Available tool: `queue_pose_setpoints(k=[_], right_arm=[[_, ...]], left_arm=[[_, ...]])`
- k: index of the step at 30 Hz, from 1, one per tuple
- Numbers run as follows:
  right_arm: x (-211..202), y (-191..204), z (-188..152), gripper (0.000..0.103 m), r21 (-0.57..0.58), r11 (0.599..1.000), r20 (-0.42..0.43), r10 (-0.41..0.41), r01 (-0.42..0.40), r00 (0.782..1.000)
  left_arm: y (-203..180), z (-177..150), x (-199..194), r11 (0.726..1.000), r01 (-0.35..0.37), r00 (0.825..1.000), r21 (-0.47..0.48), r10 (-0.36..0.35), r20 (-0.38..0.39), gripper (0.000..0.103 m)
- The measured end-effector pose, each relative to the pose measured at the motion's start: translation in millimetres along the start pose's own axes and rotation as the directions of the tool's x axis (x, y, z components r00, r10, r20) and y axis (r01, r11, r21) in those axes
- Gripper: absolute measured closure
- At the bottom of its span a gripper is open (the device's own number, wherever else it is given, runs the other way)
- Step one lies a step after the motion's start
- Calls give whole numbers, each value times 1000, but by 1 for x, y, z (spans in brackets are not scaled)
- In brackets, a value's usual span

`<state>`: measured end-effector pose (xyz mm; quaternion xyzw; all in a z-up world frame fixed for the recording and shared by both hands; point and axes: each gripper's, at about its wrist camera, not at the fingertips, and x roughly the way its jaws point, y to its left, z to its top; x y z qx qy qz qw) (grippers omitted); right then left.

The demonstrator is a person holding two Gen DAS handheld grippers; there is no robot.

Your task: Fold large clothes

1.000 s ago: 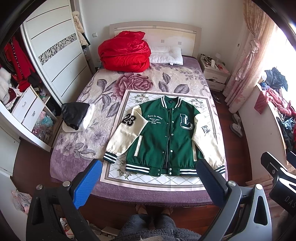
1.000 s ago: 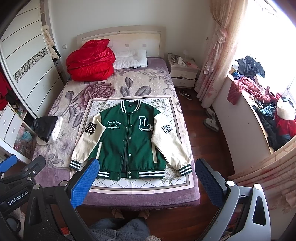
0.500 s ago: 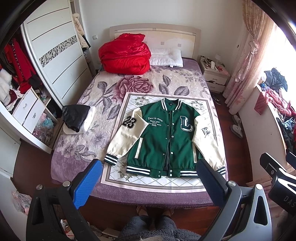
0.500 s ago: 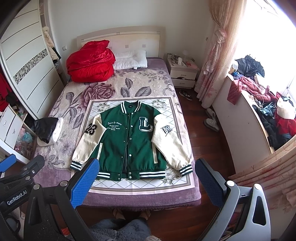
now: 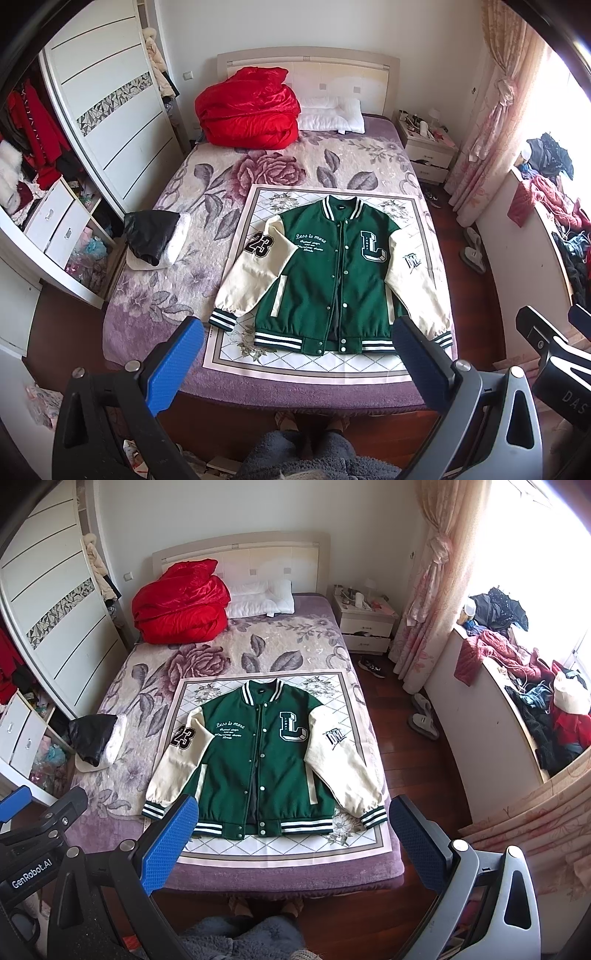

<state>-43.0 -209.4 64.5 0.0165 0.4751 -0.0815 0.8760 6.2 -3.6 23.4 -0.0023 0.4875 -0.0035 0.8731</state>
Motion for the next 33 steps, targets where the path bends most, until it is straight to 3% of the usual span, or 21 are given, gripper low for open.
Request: queue_pose_setpoints(k=[5, 8, 11, 14, 17, 18, 19, 20, 26, 28, 29, 31, 33], right_arm=[[24, -4, 1, 0, 94, 996, 5, 7, -8, 1000], [65, -19, -5, 0, 192, 981, -59, 15, -3, 998], [117, -43, -22, 2, 337, 942, -113, 33, 7, 993], [176, -73, -47, 10, 478, 877, -168, 32, 53, 985], [248, -107, -80, 10, 623, 780, -235, 103, 68, 967], [283, -121, -97, 10, 685, 723, -273, 145, 87, 951], [303, -131, -109, 10, 715, 693, -281, 165, 91, 945], [335, -145, -128, 10, 766, 636, -282, 193, 99, 940], [474, -215, -204, 10, 891, 410, -313, 241, 196, 919], [519, -233, -219, 10, 904, 364, -329, 261, 223, 908], [549, -245, -233, 10, 923, 320, -310, 284, 215, 907], [585, -256, -244, 10, 930, 281, -316, 294, 235, 902], [627, -272, -256, 10, 948, 237, -280, 296, 214, 913]], left_arm=[[7, 13, 27, 1000, -7, 1000, 30, 6, 14, 0], [11, 17, 61, 998, -23, 999, 58, 22, 24, 0], [10, 20, 108, 996, -36, 999, 85, 36, 1, 0], [-1, 19, 161, 995, -43, 998, 92, 47, -46, 0], [-28, 15, 218, 995, -36, 994, 94, 45, -98, 0], [-39, 13, 235, 994, -36, 993, 105, 47, -110, 0], [-49, 11, 249, 992, -42, 992, 118, 56, -117, 0], [-60, 9, 261, 990, -45, 991, 130, 61, -121, 0], [-120, -9, 357, 980, -82, 972, 180, 119, -201, 0], [-140, -13, 397, 978, -103, 961, 181, 145, -236, 0], [-147, -16, 413, 975, -121, 955, 186, 165, -245, 0], [-161, -25, 457, 968, -156, 941, 199, 206, -266, 0], [-167, -31, 492, 965, -166, 932, 202, 220, -287, 0]])
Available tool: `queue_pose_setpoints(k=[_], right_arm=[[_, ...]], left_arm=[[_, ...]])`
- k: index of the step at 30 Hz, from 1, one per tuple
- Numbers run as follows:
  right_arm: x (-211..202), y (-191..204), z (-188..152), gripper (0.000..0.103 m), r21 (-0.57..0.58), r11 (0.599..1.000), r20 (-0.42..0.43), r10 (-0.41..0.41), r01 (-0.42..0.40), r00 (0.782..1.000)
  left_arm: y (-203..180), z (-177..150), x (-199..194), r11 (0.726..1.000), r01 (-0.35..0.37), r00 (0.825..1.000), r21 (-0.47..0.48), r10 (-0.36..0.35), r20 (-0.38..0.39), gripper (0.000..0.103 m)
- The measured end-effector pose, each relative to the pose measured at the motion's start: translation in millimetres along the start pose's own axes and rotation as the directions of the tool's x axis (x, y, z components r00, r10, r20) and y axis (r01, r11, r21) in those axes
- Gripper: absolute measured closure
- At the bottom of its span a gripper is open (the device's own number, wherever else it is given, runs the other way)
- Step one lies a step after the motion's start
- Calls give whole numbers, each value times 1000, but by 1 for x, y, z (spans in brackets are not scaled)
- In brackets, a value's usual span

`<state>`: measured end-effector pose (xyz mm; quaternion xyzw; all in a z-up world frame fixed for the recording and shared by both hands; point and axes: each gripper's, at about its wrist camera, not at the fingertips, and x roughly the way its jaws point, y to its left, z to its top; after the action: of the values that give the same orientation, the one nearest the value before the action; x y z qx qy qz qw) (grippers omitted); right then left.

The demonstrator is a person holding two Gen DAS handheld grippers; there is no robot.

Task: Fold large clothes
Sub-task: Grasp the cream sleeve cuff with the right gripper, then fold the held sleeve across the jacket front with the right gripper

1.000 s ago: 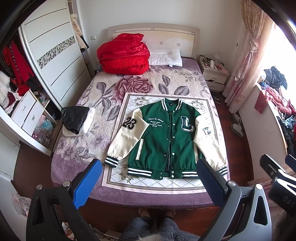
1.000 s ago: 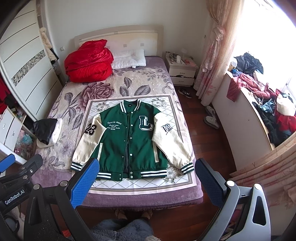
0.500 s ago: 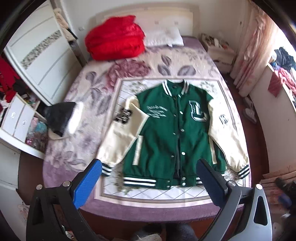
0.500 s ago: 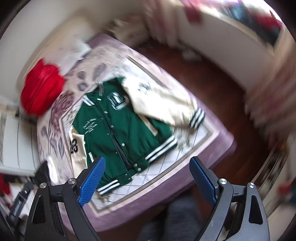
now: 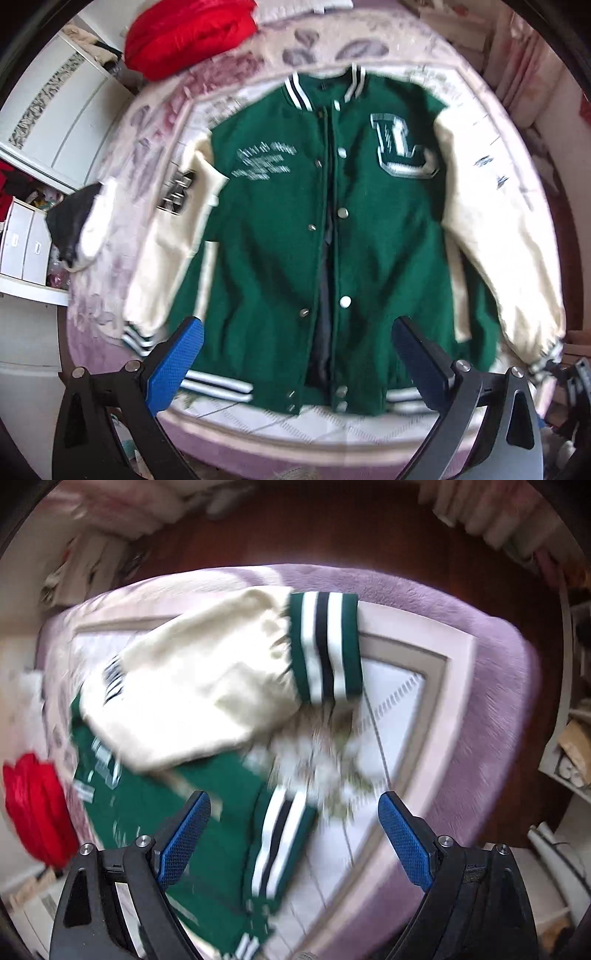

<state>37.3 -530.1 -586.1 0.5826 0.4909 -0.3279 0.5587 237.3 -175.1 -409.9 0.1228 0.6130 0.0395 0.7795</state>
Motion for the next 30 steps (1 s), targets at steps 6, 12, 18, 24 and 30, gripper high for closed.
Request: queue_pose_setpoints(k=[6, 12, 18, 24, 30], right_arm=[[60, 6, 49, 33, 60, 998, 131, 6, -14, 991], [66, 26, 72, 66, 116, 993, 270, 5, -37, 963], [77, 53, 78, 87, 134, 987, 386, 29, -88, 922], [39, 89, 90, 91, 156, 986, 505, -36, -51, 863], [-8, 208, 52, 92, -150, 989, 585, 93, -6, 805]], left_arm=[[-31, 22, 90, 1000, -9, 998, -5, 9, -64, 0], [-58, 41, 128, 999, 32, 997, -5, -33, -76, 0], [-72, 62, 154, 997, 74, 993, -28, -76, -88, 0], [-85, 86, 164, 988, 152, 982, -19, -153, -113, 0], [-57, 109, 145, 986, 169, 984, 9, -168, -62, 0]])
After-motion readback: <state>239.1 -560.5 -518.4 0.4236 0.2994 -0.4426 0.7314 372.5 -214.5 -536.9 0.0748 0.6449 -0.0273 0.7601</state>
